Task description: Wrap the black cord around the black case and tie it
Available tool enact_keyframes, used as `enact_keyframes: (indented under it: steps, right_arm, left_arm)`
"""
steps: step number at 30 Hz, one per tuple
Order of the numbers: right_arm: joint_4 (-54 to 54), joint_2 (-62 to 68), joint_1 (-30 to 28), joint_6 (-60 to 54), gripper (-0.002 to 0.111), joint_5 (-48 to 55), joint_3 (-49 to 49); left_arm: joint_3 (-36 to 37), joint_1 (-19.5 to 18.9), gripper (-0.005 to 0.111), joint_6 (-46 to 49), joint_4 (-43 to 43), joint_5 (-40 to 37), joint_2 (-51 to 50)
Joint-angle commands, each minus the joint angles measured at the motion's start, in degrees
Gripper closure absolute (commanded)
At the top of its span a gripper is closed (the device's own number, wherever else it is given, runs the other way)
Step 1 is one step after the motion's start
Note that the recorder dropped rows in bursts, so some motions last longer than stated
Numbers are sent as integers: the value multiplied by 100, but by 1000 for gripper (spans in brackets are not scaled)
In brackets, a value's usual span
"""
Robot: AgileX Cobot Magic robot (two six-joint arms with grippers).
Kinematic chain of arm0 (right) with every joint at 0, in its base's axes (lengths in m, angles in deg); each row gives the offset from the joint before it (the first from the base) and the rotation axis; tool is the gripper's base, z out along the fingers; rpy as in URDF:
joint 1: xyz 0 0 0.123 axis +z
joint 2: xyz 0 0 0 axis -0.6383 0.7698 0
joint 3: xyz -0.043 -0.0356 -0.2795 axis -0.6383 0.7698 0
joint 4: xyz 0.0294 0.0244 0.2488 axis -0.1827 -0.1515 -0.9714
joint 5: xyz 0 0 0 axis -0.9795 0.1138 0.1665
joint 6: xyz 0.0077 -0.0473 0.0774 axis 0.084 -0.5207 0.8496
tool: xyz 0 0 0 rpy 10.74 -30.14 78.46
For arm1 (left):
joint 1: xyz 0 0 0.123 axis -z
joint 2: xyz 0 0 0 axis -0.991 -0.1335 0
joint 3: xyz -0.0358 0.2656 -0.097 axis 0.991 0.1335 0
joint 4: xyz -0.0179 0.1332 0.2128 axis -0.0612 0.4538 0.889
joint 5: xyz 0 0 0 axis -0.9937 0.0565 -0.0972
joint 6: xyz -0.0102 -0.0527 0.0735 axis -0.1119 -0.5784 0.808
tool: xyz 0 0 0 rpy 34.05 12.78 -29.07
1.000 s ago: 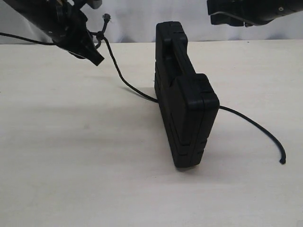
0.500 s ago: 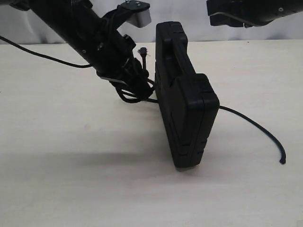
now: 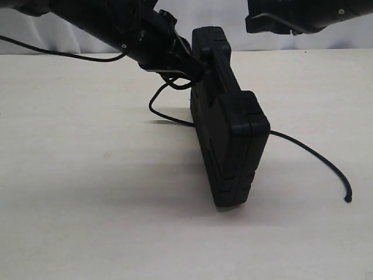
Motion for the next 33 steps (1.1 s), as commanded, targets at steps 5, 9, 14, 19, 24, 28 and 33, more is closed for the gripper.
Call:
enact_keyframes:
  steps: [5, 9, 14, 19, 24, 28, 33]
  right_arm:
    - [-140, -48, -11, -272, 80, 138, 58]
    - [-380, -10, -4, -527, 80, 138, 130]
    - [-894, 171, -4, -1042, 80, 401, 130]
    - [-1047, 310, -4, -1386, 80, 424, 130]
    - [-1058, 319, -4, -1526, 80, 376, 130]
    - [-1058, 319, -4, -1526, 80, 376, 130]
    - [-1058, 319, -4, -1526, 80, 376, 130]
  left_arm:
    - [-3, 320, 107, 262, -78, 300, -185]
    - [-3, 319, 107, 262, -52, 364, -185]
    - [-3, 319, 107, 262, -29, 414, -185]
    - [-3, 319, 107, 262, 9, 439, -185]
    - [-3, 319, 107, 262, 305, 284, -185]
    - [-3, 255, 105, 28, 889, -282, -185]
    - [-3, 206, 85, -487, 1662, -596, -185]
